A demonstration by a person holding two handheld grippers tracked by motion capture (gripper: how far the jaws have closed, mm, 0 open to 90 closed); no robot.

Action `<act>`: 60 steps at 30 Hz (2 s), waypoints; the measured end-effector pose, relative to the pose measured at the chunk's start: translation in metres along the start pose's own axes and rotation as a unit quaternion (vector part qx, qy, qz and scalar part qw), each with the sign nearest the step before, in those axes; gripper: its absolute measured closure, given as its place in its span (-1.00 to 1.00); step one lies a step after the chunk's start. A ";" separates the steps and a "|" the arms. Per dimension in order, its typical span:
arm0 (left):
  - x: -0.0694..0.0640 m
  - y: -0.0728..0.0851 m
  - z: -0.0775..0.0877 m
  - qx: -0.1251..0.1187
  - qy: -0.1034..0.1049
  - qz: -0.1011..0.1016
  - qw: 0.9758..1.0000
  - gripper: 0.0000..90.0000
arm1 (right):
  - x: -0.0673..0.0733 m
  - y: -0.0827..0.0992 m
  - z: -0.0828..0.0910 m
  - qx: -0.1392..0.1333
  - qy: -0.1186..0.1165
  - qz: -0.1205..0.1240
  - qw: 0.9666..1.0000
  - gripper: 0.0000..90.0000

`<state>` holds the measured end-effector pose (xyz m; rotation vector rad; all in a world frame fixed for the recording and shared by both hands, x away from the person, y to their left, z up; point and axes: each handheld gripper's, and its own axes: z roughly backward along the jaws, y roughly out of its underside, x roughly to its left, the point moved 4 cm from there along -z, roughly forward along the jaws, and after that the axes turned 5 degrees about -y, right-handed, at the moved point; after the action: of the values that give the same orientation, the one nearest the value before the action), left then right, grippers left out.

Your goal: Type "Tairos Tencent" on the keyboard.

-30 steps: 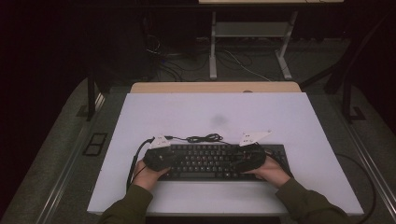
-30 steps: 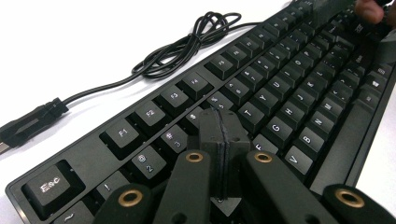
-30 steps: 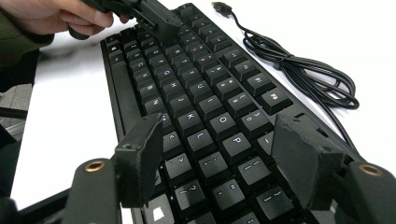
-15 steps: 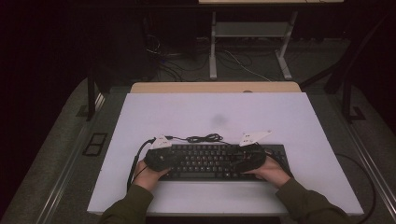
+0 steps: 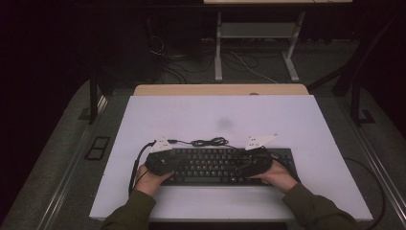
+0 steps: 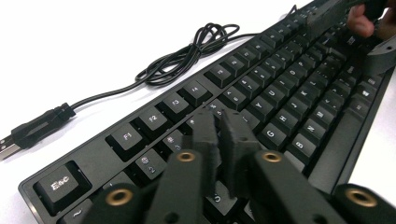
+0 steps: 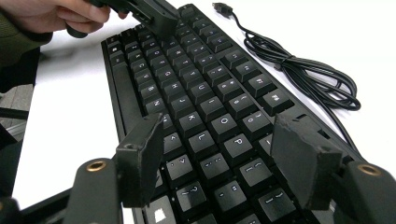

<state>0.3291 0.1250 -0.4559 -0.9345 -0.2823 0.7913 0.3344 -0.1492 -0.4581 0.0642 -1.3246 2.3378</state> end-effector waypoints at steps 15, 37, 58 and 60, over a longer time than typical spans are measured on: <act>-0.004 0.006 0.006 -0.005 -0.005 -0.002 1.000 -0.04 | 0.004 -0.005 -0.009 0.005 -0.030 -0.001 1.000 0.45; -0.003 0.016 0.020 -0.012 -0.027 0.024 0.999 -0.58 | 0.016 -0.018 -0.036 0.035 -0.073 0.024 0.996 0.99; -0.003 0.024 0.028 -0.013 -0.038 0.032 0.999 -0.61 | 0.023 -0.023 -0.056 0.057 -0.087 0.042 0.994 0.99; -0.003 0.024 0.028 -0.013 -0.039 0.031 0.999 -0.61 | 0.023 -0.022 -0.057 0.059 -0.085 0.042 0.994 0.99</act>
<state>0.3004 0.1484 -0.4583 -0.9414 -0.3326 0.8844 0.3327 -0.0839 -0.4648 0.2542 -1.2876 2.5298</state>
